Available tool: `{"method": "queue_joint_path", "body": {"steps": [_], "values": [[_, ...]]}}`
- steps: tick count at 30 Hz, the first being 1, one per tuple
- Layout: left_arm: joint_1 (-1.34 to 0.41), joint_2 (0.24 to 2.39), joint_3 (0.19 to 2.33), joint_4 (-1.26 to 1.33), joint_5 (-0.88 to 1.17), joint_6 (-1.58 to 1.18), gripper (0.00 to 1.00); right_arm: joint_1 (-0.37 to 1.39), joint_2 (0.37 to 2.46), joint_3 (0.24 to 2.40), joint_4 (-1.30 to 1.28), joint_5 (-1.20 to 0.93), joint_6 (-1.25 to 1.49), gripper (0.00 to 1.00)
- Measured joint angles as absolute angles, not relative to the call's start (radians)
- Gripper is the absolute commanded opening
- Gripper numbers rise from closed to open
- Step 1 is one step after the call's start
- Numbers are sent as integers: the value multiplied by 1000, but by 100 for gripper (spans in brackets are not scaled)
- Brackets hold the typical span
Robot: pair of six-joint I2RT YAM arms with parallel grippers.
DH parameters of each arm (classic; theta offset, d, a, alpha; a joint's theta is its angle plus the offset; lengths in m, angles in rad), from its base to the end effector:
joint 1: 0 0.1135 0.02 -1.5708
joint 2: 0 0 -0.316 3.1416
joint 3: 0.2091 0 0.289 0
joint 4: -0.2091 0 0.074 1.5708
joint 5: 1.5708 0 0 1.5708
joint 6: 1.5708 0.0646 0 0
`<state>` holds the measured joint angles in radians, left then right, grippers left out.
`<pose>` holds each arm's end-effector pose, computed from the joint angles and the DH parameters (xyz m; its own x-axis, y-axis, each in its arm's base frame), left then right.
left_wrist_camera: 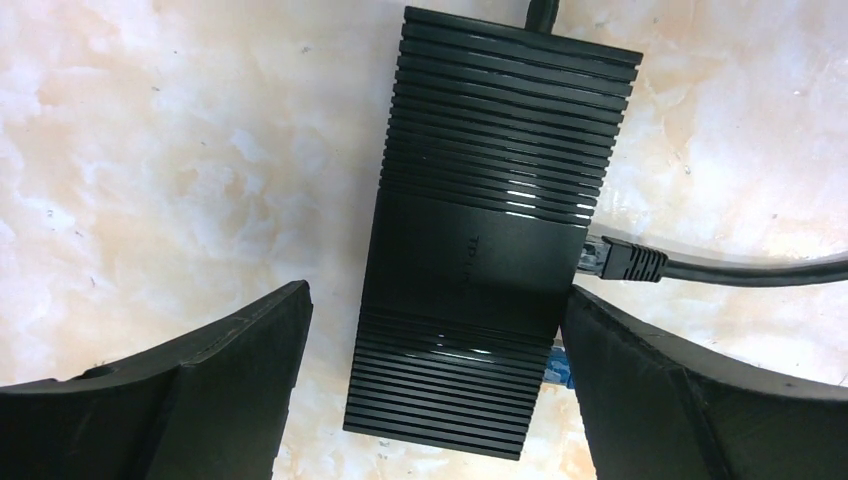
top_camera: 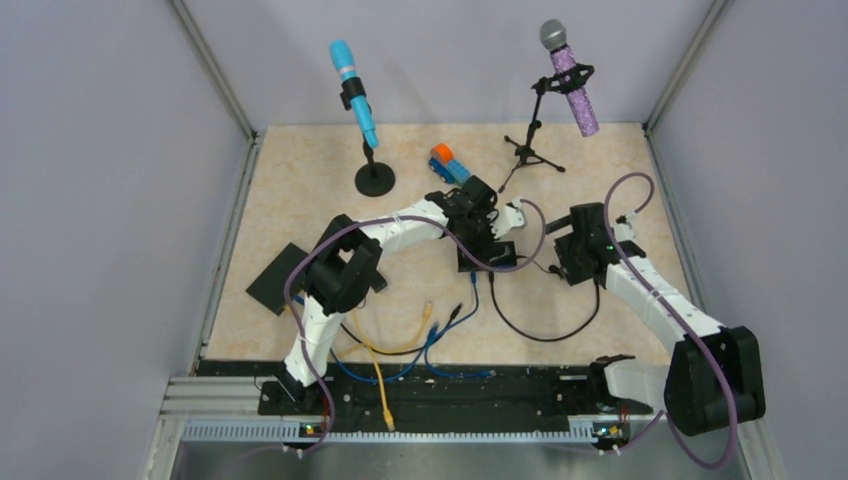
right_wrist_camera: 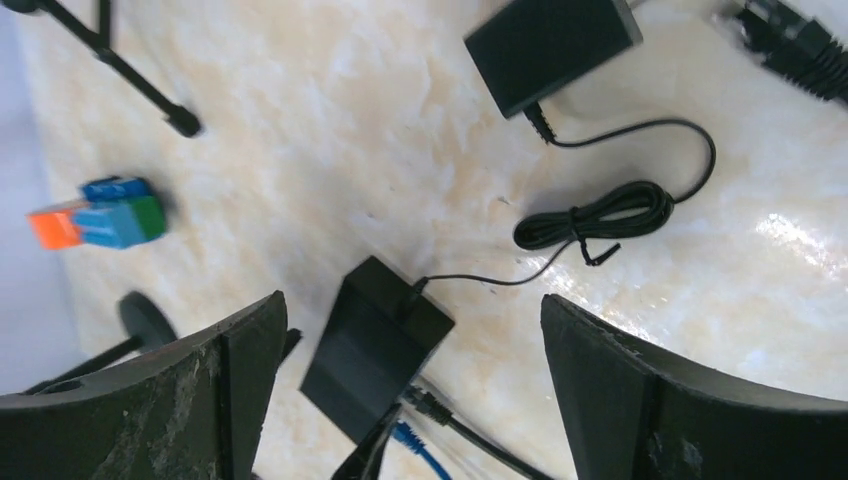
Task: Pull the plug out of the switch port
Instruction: Adjust the switch port at the center of the board.
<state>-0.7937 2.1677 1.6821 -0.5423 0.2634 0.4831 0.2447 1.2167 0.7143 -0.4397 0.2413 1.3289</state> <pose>0.3709 -0.4011 0.1792 -0.1681 0.8105 -0.5611 0.9720 0.2310 0.0426 0.2633 0.0498 0.2158 -0.2840 0.9008 -0.3285 0.7382 0.4241 0.5247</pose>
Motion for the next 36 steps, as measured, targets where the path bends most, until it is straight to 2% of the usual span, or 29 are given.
{"method": "queue_joint_path", "body": {"steps": [6,13,16,20,23,31,36], "values": [[-779,2088,1575,-408,292,443,99,175,1109,696,-429,203,1341,89],[-703,1850,1248,12,379,330,99,173,1079,635,-430,193,1430,86],[-675,1837,1252,75,380,290,96,173,1084,634,-434,181,1434,83],[-668,1926,1459,-86,467,340,92,174,1121,634,-430,150,1457,78],[-671,2021,1620,-208,546,419,96,177,1166,633,-416,122,1497,75],[-690,2028,1486,-338,579,591,97,200,1230,633,-401,99,1550,73],[-698,2037,1515,-421,564,662,97,227,1266,634,-381,95,1571,73]]}}
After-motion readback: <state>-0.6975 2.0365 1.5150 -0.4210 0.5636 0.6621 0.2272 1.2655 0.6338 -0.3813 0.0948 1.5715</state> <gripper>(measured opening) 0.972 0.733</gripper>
